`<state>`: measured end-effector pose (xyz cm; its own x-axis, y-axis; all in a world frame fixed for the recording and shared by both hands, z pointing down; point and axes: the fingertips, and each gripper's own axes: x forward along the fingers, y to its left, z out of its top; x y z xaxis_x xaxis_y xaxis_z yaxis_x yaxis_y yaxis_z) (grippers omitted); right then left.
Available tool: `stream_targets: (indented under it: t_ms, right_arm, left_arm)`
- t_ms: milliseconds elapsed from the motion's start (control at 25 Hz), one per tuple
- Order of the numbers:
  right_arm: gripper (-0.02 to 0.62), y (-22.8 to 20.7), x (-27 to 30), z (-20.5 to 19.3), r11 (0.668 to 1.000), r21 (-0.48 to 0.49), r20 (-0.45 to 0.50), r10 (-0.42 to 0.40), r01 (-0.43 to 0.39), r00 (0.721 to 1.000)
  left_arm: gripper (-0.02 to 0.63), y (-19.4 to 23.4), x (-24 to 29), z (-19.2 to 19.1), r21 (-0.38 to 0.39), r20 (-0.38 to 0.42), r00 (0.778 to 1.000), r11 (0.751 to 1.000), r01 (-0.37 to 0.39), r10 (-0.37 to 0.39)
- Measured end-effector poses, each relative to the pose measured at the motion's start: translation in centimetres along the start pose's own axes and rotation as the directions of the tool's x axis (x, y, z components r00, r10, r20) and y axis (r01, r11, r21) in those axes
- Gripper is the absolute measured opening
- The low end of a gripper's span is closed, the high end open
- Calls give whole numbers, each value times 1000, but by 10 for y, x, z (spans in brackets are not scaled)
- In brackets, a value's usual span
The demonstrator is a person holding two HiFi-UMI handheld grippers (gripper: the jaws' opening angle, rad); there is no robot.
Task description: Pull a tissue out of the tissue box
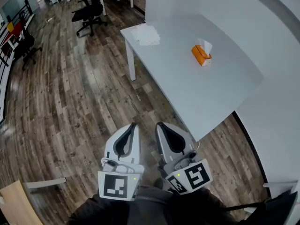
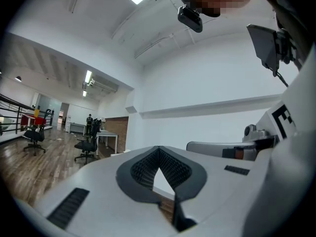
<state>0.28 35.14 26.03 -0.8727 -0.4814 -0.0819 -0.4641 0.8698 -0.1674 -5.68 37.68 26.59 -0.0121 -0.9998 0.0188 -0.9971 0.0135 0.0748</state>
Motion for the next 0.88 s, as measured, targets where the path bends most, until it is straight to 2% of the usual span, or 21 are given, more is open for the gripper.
stream_targets:
  t_ms: [240,440,640,880]
  right_arm:
    - [2,-27,97,7,997,-46,-1,-69,68,998]
    - [2,-45,141,5,989,-69,-27,-129,127,991]
    - [2,-67,158,23,976,-108,-8,-194,192,981]
    - [2,-112,165,31,956,-118,14,-268,268,963]
  left_arm:
    - [0,73,70,12,-38,17,998,997,61,-60]
    - [0,115,109,15,-58,31,996,995,81,-79]
    - [0,123,141,22,-78,37,992,989,125,-123]
    - [0,113,189,18,-72,23,982,979,189,-188]
